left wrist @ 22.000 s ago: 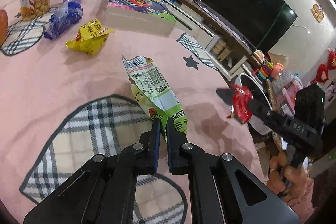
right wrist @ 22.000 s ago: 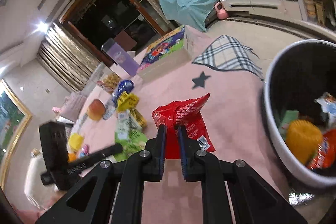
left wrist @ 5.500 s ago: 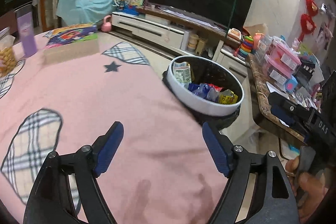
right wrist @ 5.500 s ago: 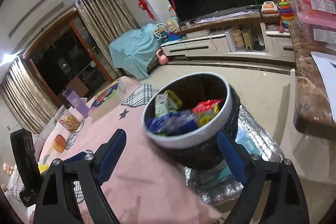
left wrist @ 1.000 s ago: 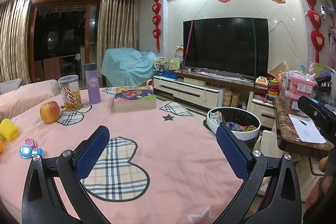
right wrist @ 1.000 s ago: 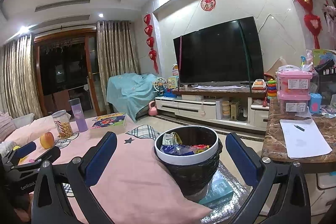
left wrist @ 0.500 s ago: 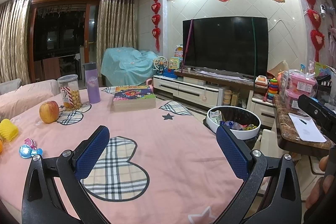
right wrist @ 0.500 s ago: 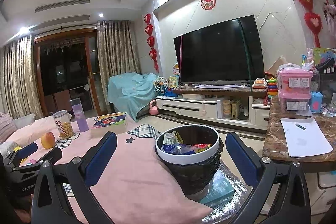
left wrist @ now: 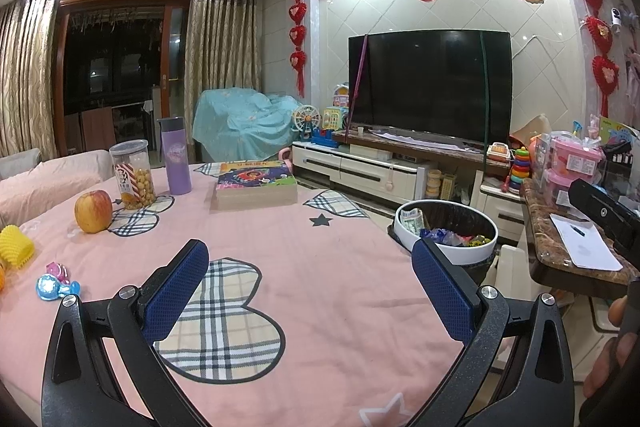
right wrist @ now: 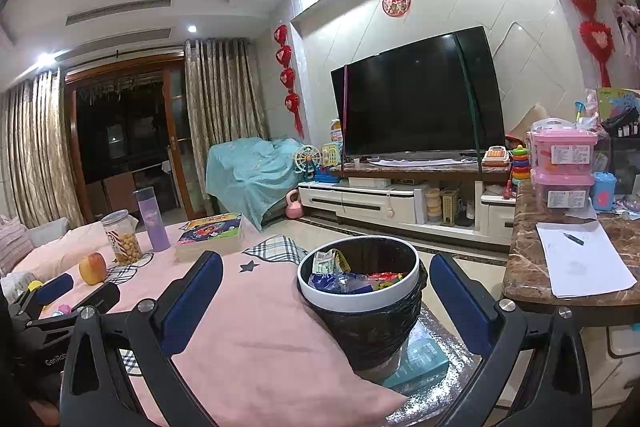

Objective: Collect trash

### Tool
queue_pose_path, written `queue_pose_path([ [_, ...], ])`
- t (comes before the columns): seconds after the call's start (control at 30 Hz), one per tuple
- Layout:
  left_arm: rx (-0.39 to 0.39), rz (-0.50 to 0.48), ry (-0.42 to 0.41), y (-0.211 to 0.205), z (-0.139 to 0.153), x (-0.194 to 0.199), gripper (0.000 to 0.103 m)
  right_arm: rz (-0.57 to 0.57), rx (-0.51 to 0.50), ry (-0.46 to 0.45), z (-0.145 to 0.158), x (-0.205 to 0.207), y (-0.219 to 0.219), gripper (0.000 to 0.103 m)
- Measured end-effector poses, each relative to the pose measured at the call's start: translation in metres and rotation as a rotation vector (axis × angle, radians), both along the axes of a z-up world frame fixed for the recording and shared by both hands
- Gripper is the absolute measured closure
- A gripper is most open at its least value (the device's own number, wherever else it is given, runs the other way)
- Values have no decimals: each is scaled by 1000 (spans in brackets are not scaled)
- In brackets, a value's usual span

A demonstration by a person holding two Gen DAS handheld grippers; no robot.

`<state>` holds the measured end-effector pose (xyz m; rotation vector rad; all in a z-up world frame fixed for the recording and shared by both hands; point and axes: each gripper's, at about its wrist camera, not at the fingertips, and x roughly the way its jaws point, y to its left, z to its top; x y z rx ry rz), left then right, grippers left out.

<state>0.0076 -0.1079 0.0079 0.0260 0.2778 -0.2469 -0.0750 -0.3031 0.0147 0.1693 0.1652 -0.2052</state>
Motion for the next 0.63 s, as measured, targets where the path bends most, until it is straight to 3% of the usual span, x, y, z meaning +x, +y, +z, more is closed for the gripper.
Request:
queue_pose_path([
  [0.63, -19, -5, 45, 7, -2, 17, 0, 43, 40, 57, -8, 30, -4, 0],
])
